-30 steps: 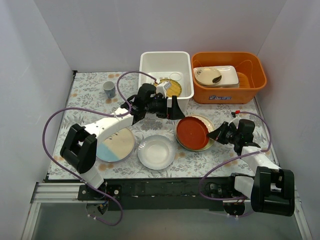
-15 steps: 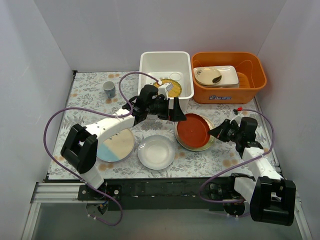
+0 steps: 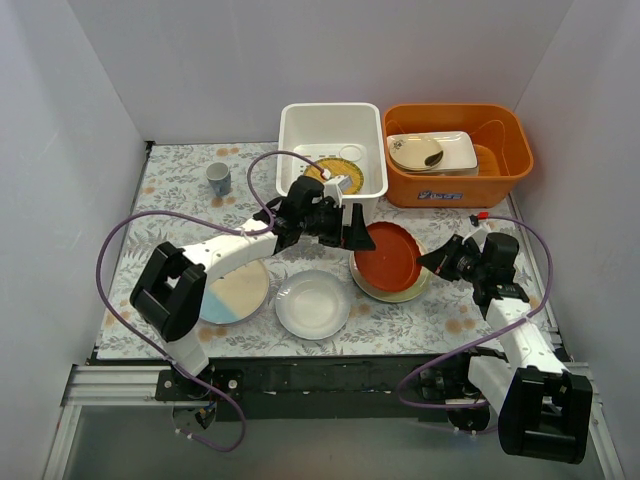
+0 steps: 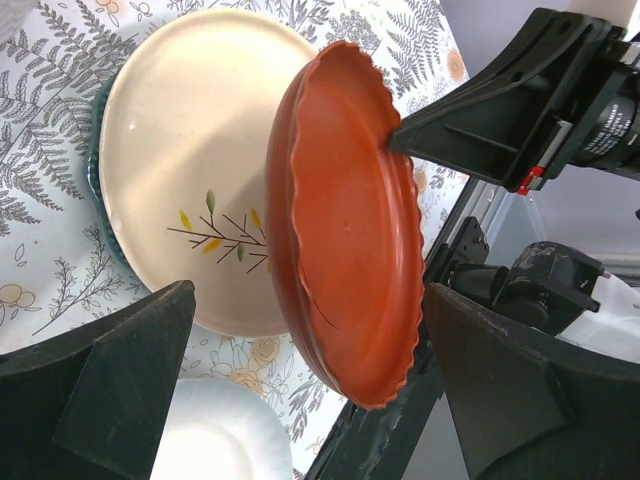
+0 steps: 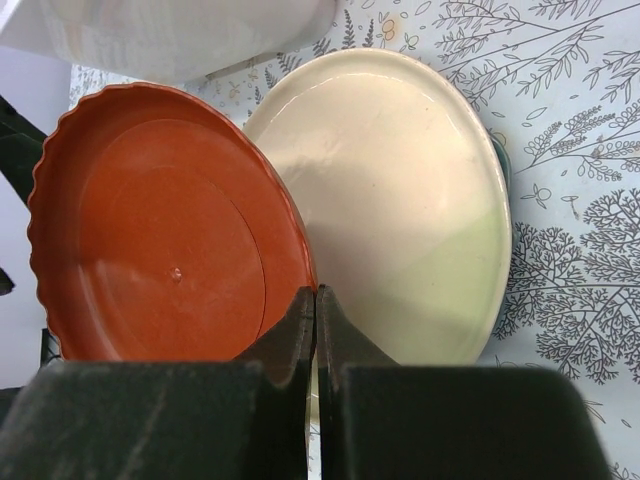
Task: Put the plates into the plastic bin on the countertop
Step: Pick up the plate at the center of the board.
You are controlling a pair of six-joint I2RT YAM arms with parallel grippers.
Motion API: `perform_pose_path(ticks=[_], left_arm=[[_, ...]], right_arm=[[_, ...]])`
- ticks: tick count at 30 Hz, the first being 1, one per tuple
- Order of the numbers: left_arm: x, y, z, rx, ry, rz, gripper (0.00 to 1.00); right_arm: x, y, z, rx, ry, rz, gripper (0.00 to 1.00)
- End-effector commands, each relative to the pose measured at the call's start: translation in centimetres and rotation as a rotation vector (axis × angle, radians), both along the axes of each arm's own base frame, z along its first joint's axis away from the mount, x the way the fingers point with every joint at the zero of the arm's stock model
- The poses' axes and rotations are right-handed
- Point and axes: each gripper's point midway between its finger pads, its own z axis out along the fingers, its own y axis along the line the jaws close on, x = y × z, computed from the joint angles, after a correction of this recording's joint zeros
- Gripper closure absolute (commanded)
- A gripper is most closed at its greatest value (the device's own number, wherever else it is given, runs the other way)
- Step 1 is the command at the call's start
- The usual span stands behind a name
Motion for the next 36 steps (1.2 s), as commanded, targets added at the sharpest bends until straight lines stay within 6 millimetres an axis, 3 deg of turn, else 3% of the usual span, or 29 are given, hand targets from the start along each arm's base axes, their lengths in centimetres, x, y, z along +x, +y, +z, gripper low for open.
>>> perform_pose_path(ticks=[1, 10, 14, 15, 21, 25, 36], left_arm=[[-0.5, -0.4, -0.3, 0.002, -0.007, -0.024, 0.02], [-1.1, -1.0, -0.8, -0.005, 0.007, -0.045, 0.12], [-1.5, -1.2, -1.0, -0.008, 0.018, -0.060, 0.32], [-1.6, -1.3, -1.1, -0.008, 0.019, -0.063, 0.41], [-1.7, -1.5, -1.2, -0.013, 0.035, -0.066, 0.65], [-1.8, -1.6, -1.4, -0.011, 0.040, -0.068, 0.86], [-1.8, -1.5, -1.5, -0.007, 0.048, -0.064, 0.97]], right_arm=[[0.5, 0.5, 2.8, 0.024, -0.066, 0.025, 0.99], [0.3, 0.8, 2.9, 0.037, -0.068, 0.037, 0.99], [0.2, 0.8, 2.7, 0.037, -0.068, 0.037, 0.99], [0.2, 0.8, 2.6, 0.036, -0.066, 0.039, 0.99], [0.1, 0.8, 2.4, 0.038, -0.064, 0.037, 0.99], [0.0, 0.8, 2.4, 0.037, -0.065, 0.037, 0.99], [0.0, 0.7, 2.5, 0.033, -0.074, 0.030, 0.99]])
